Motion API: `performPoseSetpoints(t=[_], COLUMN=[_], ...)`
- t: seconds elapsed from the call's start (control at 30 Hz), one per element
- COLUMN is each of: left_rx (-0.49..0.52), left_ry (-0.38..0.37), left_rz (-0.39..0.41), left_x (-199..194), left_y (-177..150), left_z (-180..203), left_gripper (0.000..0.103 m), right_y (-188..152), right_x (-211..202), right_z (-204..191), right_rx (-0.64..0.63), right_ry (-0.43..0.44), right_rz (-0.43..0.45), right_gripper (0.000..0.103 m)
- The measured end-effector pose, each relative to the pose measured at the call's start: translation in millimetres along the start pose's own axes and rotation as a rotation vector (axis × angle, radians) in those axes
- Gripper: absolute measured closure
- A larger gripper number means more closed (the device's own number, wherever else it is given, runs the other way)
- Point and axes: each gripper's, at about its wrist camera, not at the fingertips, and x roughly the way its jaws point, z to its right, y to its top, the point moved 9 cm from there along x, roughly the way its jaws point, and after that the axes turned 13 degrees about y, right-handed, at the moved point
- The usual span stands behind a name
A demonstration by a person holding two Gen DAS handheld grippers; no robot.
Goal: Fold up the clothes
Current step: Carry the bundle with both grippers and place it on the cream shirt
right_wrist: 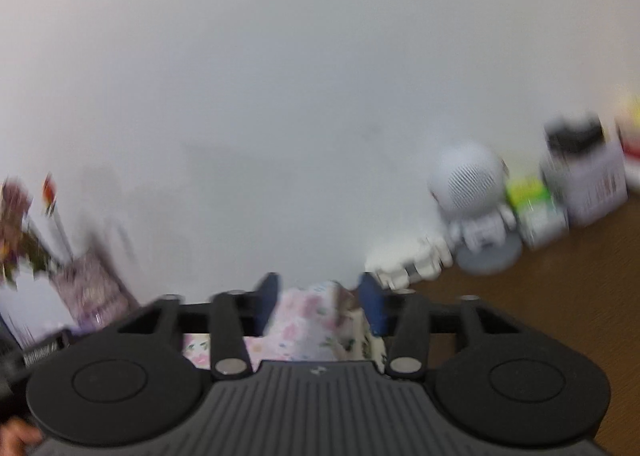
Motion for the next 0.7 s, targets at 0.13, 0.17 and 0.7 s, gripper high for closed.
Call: performPoseSetpoints(t=[0.13,0.17,0.7], left_rx=[0.107,0.126,0.192], left_ry=[0.053,0.070,0.137], left_rz=[-0.041,-0.052,0.042], left_x=[16.6,22.9,-15.4], left_y=[-18.7,-24.4,-17.4], left_z=[23.9,23.7,4.9], left_gripper=[0.074,0.074,0.009], right_y=[2.0,-2.7,-13.7], right_x=[9.8,20.2,-10.6], right_z=[-24.0,-28.0,-39.0], right_rx=[-0.173,-0.211,-0.163], right_ry=[-0.066,-0.092,-0.052], right_rz=[-0.004,-0.025,0.102], right_gripper=[0.073,0.075,0.042])
